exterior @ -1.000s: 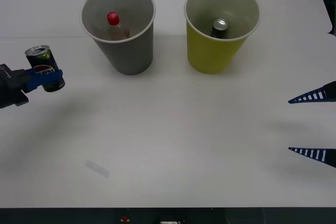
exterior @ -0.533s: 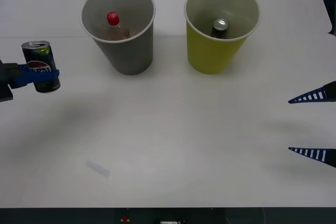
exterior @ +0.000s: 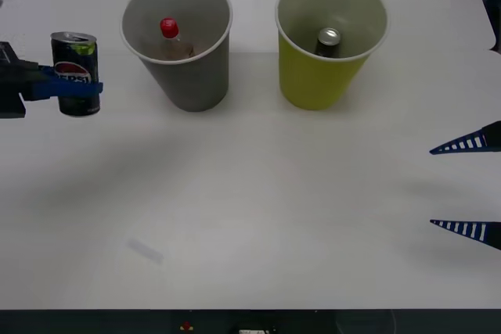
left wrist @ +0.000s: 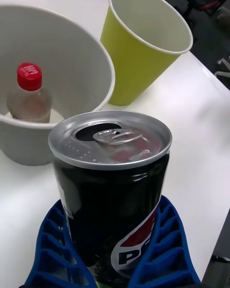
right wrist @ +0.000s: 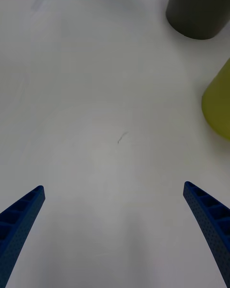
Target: Put the can into the green bin and the plastic bottle into the gray bin
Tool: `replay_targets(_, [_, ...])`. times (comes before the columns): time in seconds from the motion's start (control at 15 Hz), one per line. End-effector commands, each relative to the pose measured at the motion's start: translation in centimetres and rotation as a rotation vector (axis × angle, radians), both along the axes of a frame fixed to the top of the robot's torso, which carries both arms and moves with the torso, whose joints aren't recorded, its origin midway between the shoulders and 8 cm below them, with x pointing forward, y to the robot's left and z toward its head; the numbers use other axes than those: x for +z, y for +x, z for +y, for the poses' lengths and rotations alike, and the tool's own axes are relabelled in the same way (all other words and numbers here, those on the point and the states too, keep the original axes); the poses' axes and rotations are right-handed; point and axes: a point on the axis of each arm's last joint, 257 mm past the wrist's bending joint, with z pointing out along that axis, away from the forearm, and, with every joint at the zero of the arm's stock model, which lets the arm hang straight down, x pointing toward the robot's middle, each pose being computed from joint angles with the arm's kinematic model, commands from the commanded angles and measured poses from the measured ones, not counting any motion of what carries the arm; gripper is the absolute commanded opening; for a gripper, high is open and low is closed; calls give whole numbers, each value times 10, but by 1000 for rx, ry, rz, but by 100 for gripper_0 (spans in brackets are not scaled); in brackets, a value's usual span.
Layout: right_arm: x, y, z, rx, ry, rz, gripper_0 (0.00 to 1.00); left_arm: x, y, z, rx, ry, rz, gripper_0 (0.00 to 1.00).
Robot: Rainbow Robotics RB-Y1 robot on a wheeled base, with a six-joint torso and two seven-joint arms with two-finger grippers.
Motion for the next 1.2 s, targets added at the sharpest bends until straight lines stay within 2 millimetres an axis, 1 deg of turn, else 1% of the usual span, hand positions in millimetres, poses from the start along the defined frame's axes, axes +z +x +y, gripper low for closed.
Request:
replay_targets(0.07, [0,0,0,0,0,0,100,8,15,-27,-18,41,-6,0])
replay_targets(0.2, [0,0,0,0,0,0,100,13,26,-47,-27,68,-16,0])
replay_targets(0.33, [0,0,0,0,0,0,100,23,34,-65,-39,118,-39,0])
replay_targets(0.47, [0,0,0,0,0,0,100,36,42,-85,-37,162,-38,0])
replay_targets(0.6, [0,0,0,0,0,0,100,59,54,-110,-35,171,-100,0])
replay_targets(0.73, [0,0,0,0,0,0,100,63,60,-134,-52,217,-133,0])
replay_targets(0.93, [0,0,0,0,0,0,100,67,75,-177,-85,267,-143,0])
replay_targets(1.13, [0,0,0,0,0,0,100,79,90,-224,-95,328,-175,0])
replay_targets(1.2, [0,0,0,0,0,0,100,78,92,-233,-101,330,-164,0])
